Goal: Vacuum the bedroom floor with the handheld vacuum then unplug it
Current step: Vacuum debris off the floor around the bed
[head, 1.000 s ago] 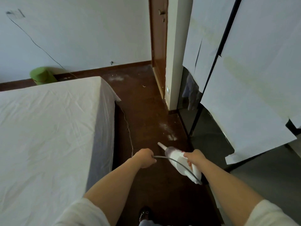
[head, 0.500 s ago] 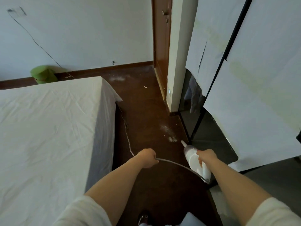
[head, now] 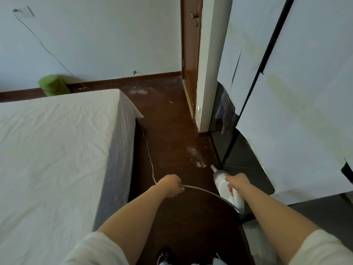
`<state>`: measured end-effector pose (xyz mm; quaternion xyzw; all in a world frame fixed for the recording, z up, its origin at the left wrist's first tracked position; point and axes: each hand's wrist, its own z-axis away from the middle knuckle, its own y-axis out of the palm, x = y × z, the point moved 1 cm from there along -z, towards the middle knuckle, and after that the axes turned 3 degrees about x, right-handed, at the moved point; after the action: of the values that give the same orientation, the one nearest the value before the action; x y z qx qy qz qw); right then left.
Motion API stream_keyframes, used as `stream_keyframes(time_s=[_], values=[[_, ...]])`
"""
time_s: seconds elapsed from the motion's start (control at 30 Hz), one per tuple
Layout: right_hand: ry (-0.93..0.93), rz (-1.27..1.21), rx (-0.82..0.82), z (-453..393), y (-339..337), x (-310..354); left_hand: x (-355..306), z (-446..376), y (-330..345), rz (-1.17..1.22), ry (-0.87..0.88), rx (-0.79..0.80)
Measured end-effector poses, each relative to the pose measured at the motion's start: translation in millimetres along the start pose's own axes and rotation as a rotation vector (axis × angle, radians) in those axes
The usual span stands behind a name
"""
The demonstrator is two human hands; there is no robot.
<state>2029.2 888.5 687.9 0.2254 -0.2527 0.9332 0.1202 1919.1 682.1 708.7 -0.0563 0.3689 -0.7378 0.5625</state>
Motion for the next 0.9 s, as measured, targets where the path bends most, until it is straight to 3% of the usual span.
stream_keyframes(time_s=[0.5,0.9], values=[[-0.060,0.039,0.135,21,45,24,29,9,-12,0.051,-0.063,-0.053],[-0.017,0.022,0.041,1,26,18,18,4,-12,0.052,-0.028,-0.037]])
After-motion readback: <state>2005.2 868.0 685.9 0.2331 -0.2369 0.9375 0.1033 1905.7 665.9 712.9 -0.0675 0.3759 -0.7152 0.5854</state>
